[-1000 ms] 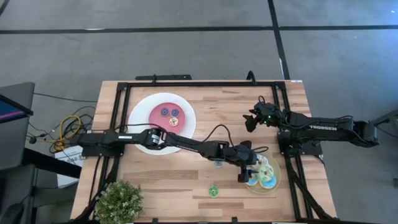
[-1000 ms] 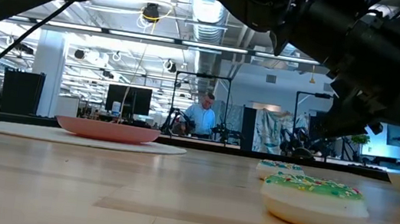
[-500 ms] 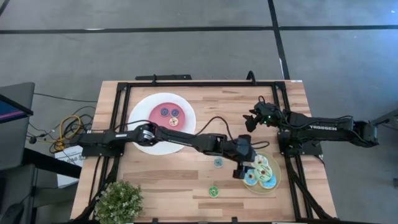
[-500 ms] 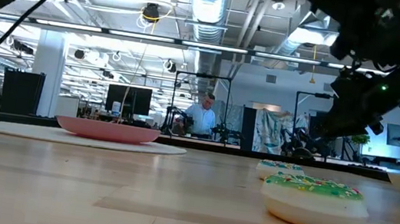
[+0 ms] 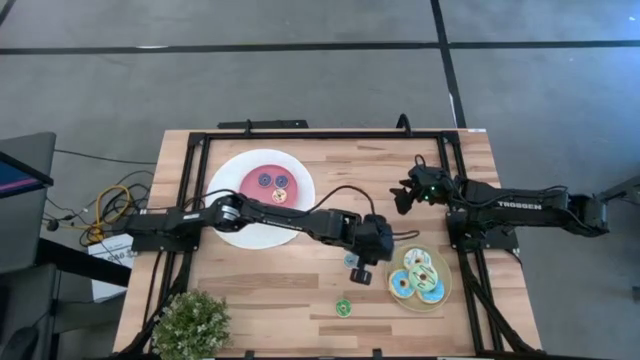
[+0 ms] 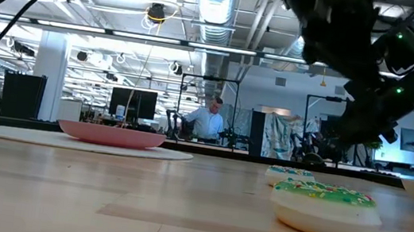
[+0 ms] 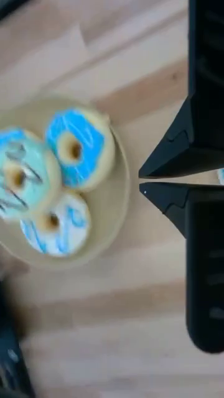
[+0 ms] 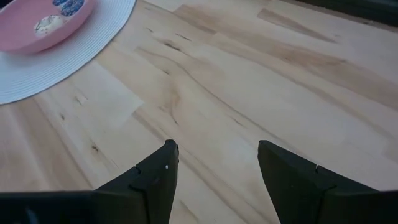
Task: Pick & Place donuts
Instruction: Put the small light blue donut onto the pink plate
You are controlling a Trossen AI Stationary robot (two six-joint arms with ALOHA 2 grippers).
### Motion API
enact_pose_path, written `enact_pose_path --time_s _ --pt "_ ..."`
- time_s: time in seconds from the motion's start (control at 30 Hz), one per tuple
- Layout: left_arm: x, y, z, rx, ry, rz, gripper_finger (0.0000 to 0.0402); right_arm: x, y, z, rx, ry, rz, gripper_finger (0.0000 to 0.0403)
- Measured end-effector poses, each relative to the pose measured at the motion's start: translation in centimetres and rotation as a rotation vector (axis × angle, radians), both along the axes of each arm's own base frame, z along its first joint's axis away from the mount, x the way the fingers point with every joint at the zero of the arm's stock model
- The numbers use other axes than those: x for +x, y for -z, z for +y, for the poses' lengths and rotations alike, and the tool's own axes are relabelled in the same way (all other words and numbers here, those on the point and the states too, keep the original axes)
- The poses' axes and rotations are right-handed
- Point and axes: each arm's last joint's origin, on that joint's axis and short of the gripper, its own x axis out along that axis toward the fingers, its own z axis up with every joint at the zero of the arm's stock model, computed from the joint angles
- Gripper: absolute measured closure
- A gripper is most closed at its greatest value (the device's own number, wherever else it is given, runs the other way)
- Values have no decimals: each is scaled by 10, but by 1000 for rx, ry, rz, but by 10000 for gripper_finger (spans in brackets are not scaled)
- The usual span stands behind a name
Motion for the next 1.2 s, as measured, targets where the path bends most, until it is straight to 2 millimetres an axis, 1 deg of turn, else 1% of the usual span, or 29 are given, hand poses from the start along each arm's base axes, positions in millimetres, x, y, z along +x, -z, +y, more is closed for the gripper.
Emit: enact_pose_path --time_s 0.07,0.2,0.27,0.37,0.43,0.53,0.63,0.73,0.87,1.0,1.2 --pt "-3 3 1 22 -42 20 389 0 0 0 3 -4 -1 193" --pt "-9 20 2 20 -82 79 399 -1 1 0 24 11 -2 193" --pt "-13 26 3 15 -101 69 399 -1 2 1 29 11 10 193" --pt "-26 31 6 11 -147 49 401 -3 4 1 41 13 30 193" --pt "-38 34 10 13 -191 15 401 -4 5 2 50 16 42 193" --pt "-62 36 15 -2 -256 -63 400 -4 5 2 58 21 48 193" --pt "-92 35 21 -51 -292 -156 400 -4 5 2 57 21 47 193" --pt "-127 39 26 -88 -324 -223 400 -4 5 2 53 22 39 193" --pt "-167 43 30 -156 -347 -321 400 -4 5 2 52 23 38 193" --pt "-201 48 33 -144 -396 -383 400 -3 3 1 46 23 24 193" --pt "-245 44 41 -128 -441 -422 400 -2 3 1 43 23 14 193"
